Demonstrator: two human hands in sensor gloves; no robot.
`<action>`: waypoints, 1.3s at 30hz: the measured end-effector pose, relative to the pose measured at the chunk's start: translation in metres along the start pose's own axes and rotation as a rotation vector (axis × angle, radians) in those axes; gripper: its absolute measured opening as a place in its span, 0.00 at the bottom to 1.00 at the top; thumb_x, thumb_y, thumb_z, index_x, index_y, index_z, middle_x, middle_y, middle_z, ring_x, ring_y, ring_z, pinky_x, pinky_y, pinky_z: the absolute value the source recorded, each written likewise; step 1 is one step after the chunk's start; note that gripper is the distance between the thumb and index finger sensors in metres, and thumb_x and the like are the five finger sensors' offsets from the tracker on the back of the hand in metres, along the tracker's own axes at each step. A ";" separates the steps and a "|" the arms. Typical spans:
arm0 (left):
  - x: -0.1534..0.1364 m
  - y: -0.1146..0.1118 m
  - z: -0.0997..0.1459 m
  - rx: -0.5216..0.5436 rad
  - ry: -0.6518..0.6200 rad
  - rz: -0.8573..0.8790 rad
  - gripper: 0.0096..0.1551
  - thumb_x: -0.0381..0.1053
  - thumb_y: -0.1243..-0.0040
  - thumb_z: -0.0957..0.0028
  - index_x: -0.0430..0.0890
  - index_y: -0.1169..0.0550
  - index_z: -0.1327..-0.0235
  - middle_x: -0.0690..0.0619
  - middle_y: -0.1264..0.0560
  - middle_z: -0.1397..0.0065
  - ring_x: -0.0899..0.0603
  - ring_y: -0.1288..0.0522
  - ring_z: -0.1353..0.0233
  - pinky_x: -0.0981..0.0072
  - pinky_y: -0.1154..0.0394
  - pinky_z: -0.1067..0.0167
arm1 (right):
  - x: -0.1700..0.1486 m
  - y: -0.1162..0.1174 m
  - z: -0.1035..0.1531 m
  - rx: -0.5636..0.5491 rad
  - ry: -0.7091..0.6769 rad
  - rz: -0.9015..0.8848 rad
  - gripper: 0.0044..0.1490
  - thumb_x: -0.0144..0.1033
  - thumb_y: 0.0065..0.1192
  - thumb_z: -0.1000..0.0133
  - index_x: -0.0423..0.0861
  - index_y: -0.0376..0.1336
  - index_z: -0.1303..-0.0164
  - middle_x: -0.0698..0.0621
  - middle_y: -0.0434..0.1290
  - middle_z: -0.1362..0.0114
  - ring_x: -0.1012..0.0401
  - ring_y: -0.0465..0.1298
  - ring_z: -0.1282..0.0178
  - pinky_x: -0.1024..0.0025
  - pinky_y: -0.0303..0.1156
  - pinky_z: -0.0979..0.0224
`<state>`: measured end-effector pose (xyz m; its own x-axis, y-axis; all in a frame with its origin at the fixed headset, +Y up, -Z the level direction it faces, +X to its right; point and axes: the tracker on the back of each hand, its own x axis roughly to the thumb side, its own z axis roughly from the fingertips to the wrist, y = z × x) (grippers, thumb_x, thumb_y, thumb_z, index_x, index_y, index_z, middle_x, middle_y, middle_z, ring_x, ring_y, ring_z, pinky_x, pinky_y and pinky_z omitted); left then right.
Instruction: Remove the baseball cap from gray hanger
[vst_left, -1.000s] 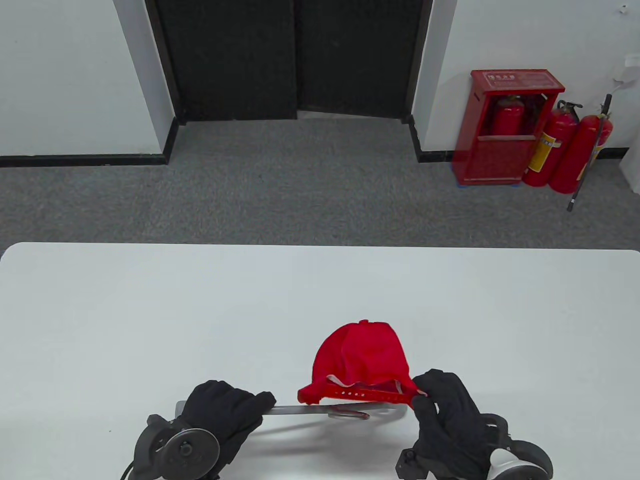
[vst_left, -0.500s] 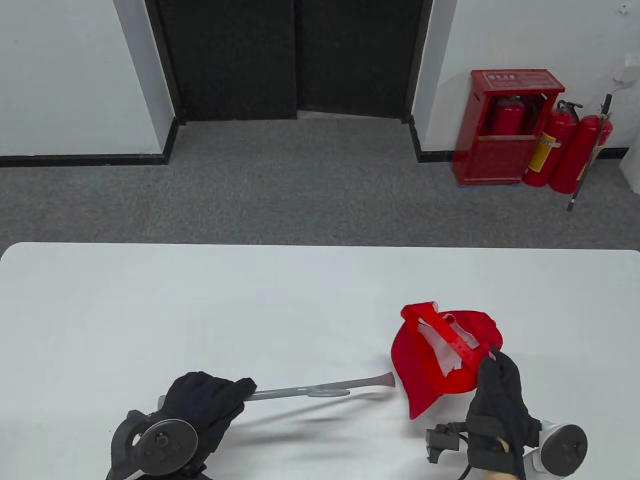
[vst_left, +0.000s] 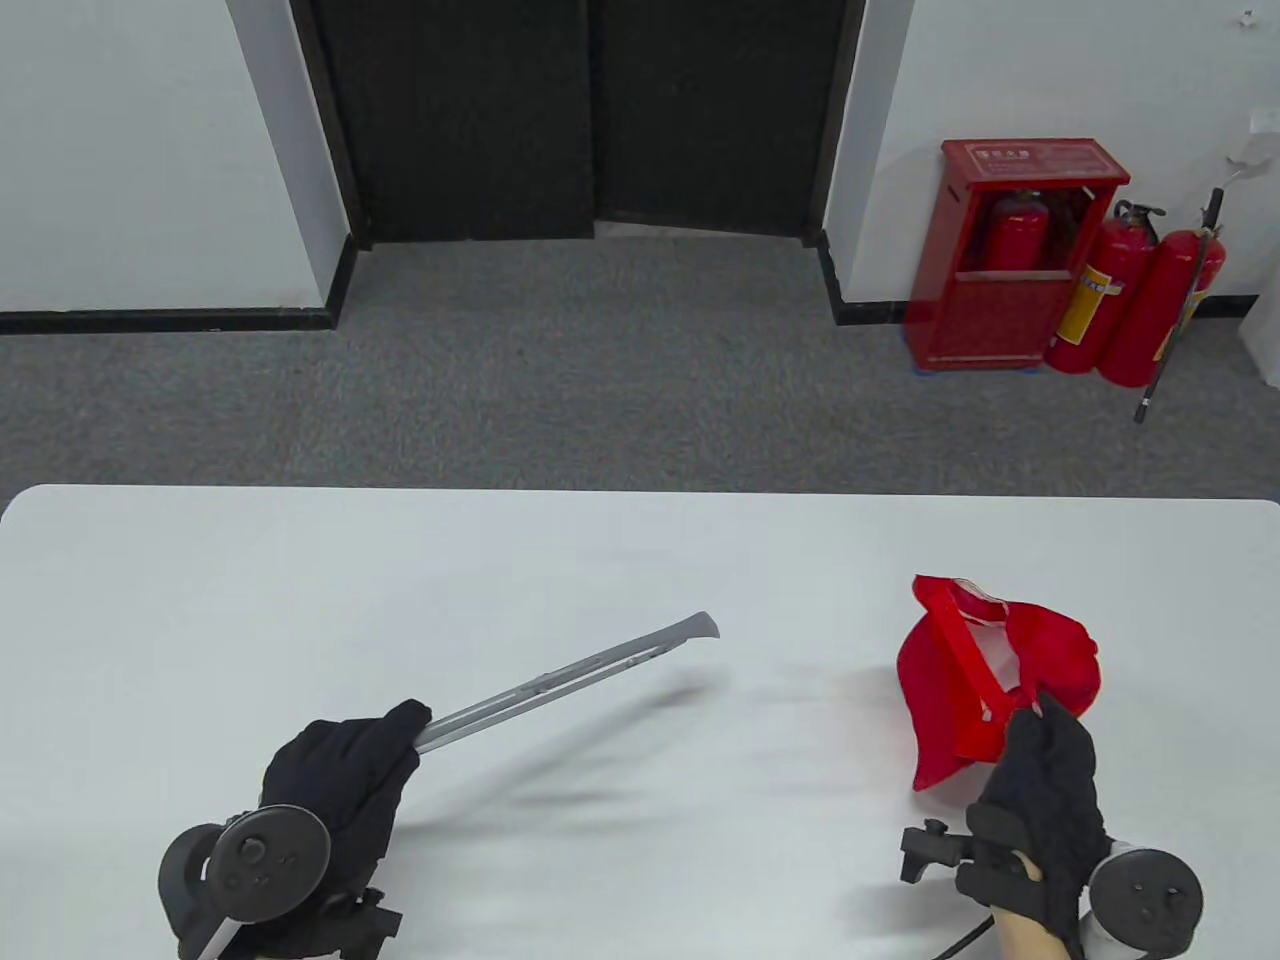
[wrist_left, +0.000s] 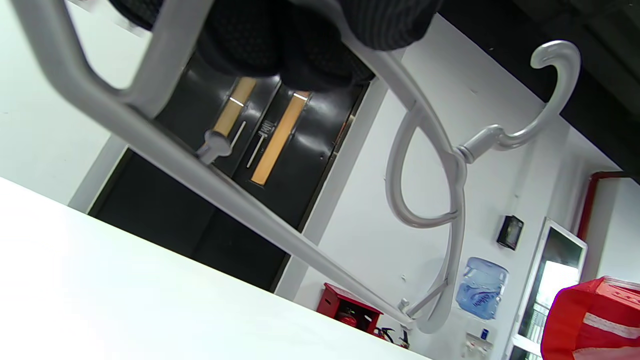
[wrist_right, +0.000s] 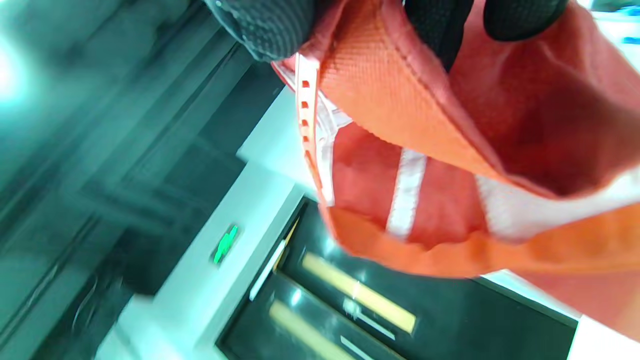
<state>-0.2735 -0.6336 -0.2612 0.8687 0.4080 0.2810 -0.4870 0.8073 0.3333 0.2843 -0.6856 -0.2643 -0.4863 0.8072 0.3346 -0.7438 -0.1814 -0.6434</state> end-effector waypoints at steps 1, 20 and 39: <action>-0.002 0.000 0.000 0.005 0.009 -0.003 0.25 0.53 0.41 0.38 0.60 0.22 0.27 0.54 0.15 0.39 0.42 0.20 0.41 0.33 0.35 0.29 | 0.002 0.006 0.002 0.039 -0.027 0.025 0.23 0.38 0.58 0.39 0.42 0.67 0.38 0.35 0.73 0.40 0.40 0.70 0.27 0.27 0.58 0.27; -0.012 -0.005 -0.002 -0.010 0.054 -0.037 0.25 0.53 0.41 0.38 0.59 0.22 0.27 0.54 0.16 0.39 0.41 0.20 0.41 0.33 0.35 0.29 | -0.019 0.091 0.040 0.821 -0.085 0.490 0.23 0.38 0.63 0.41 0.45 0.72 0.38 0.37 0.77 0.35 0.41 0.73 0.27 0.26 0.62 0.29; -0.017 -0.012 -0.003 -0.024 0.057 -0.093 0.25 0.53 0.41 0.39 0.60 0.22 0.28 0.54 0.15 0.38 0.42 0.20 0.41 0.33 0.34 0.29 | -0.008 0.087 0.030 0.977 0.037 0.418 0.31 0.44 0.58 0.38 0.41 0.69 0.30 0.33 0.73 0.26 0.37 0.70 0.26 0.23 0.58 0.29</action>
<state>-0.2826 -0.6491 -0.2726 0.9143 0.3535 0.1978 -0.4019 0.8526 0.3339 0.2097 -0.7251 -0.3020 -0.7865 0.5898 0.1832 -0.5742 -0.8076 0.1349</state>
